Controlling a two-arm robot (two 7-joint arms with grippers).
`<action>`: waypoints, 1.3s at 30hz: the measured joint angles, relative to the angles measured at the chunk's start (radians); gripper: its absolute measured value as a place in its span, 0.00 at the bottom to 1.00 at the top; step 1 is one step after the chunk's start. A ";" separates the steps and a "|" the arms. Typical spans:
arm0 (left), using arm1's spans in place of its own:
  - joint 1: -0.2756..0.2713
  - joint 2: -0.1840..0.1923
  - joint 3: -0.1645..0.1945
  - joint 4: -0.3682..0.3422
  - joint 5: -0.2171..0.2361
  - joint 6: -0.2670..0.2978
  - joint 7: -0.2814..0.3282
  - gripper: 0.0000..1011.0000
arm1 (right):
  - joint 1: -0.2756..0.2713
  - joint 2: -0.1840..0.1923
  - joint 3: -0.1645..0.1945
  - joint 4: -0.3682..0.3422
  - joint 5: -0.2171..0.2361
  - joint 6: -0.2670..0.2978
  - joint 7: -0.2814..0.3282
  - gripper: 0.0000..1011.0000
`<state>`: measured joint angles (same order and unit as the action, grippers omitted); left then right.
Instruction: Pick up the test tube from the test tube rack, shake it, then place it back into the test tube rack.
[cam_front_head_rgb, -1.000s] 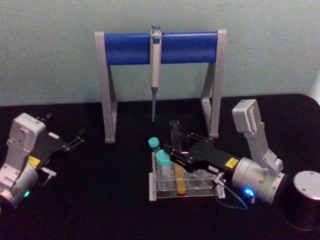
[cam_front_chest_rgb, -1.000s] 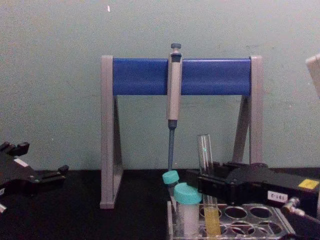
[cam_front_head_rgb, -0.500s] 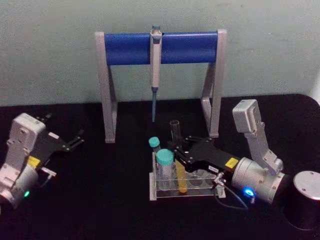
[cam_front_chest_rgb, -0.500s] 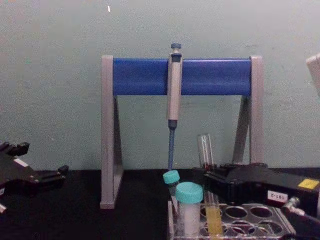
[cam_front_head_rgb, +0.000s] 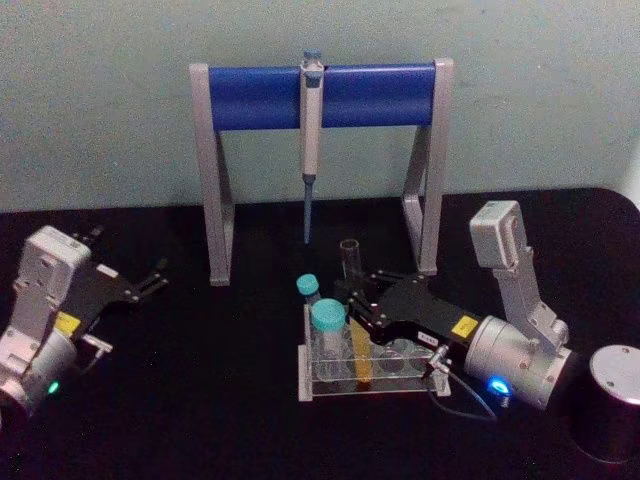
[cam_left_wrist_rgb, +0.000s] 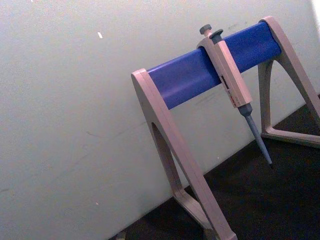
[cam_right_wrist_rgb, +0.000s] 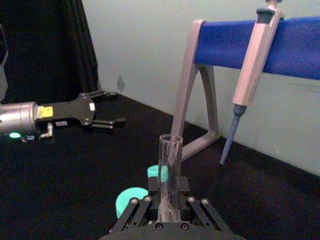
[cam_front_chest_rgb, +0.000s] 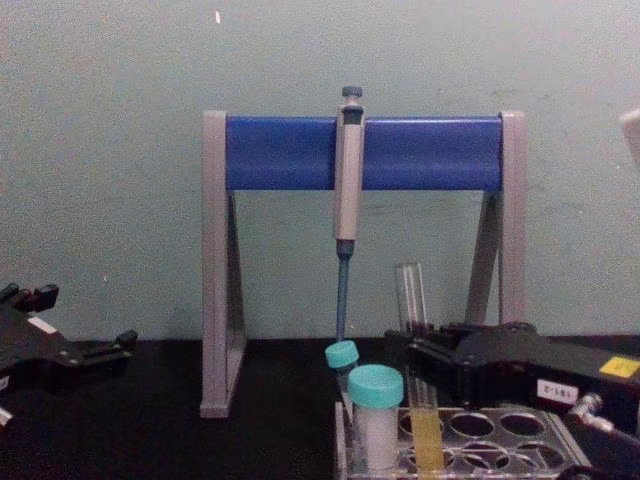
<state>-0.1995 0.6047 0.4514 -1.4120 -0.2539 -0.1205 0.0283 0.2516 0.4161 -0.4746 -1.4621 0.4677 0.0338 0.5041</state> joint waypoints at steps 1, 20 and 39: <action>0.000 0.000 0.000 0.000 0.000 0.000 0.000 0.99 | -0.002 -0.001 0.001 0.000 0.002 -0.006 0.002 0.23; 0.000 0.000 0.000 0.000 0.000 0.000 0.000 0.99 | -0.087 0.017 0.045 -0.071 0.003 -0.133 0.000 0.23; 0.000 0.000 0.000 0.000 0.000 0.000 0.000 0.99 | -0.103 0.015 0.103 -0.162 -0.001 -0.186 -0.008 0.23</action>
<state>-0.1995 0.6046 0.4514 -1.4120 -0.2539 -0.1205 0.0283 0.1482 0.4307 -0.3715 -1.6237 0.4666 -0.1526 0.4958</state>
